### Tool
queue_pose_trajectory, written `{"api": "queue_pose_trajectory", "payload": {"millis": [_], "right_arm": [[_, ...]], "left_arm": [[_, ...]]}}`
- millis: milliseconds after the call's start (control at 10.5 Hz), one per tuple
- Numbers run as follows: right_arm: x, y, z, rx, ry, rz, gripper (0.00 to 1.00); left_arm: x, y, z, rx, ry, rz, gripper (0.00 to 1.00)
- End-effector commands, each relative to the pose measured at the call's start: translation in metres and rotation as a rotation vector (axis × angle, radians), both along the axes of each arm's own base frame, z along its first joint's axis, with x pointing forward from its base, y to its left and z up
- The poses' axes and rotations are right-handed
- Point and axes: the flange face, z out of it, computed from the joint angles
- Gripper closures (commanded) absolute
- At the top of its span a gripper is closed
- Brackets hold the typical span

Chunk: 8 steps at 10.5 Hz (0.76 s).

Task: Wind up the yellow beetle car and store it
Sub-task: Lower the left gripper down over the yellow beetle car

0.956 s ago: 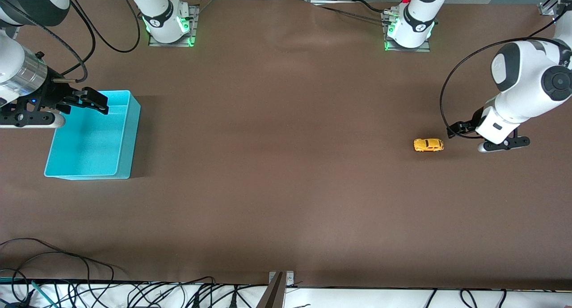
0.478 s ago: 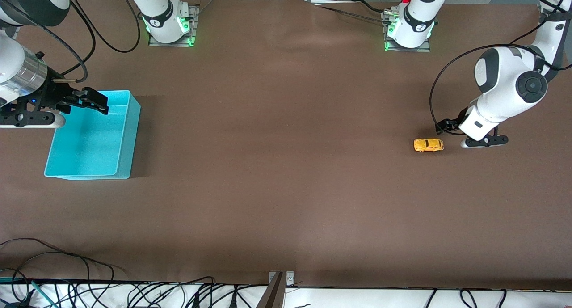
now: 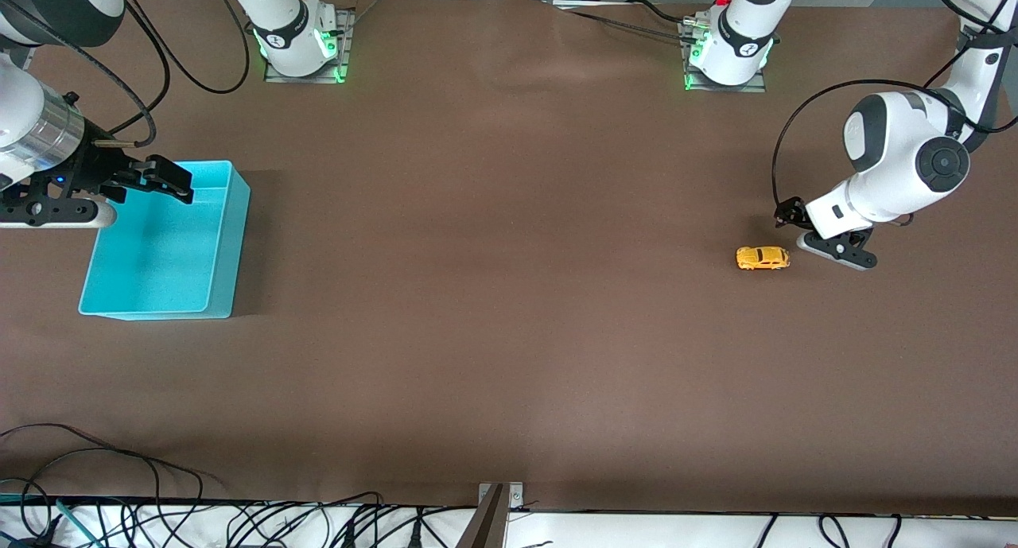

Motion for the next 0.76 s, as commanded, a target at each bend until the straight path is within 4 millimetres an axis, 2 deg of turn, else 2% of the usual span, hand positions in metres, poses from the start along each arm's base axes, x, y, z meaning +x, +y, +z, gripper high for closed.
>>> {"api": "queue_pose_trajectory", "payload": {"millis": [0, 96, 191, 669], "right_arm": [[0.000, 0.000, 0.003, -0.012, 0.000, 0.013, 0.00], [0.000, 0.000, 0.003, -0.013, 0.000, 0.013, 0.00], [0.000, 0.000, 0.003, -0.013, 0.000, 0.013, 0.00], [0.000, 0.000, 0.002, -0.012, 0.002, 0.013, 0.00]], "left_arm": [[0.000, 0.001, -0.010, -0.038, -0.007, -0.253, 0.00], [0.002, 0.000, -0.014, -0.042, -0.017, -0.334, 0.00], [0.003, -0.002, -0.027, -0.058, -0.006, -0.431, 0.00], [0.011, -0.012, -0.039, -0.070, -0.058, -0.725, 0.00]]}}
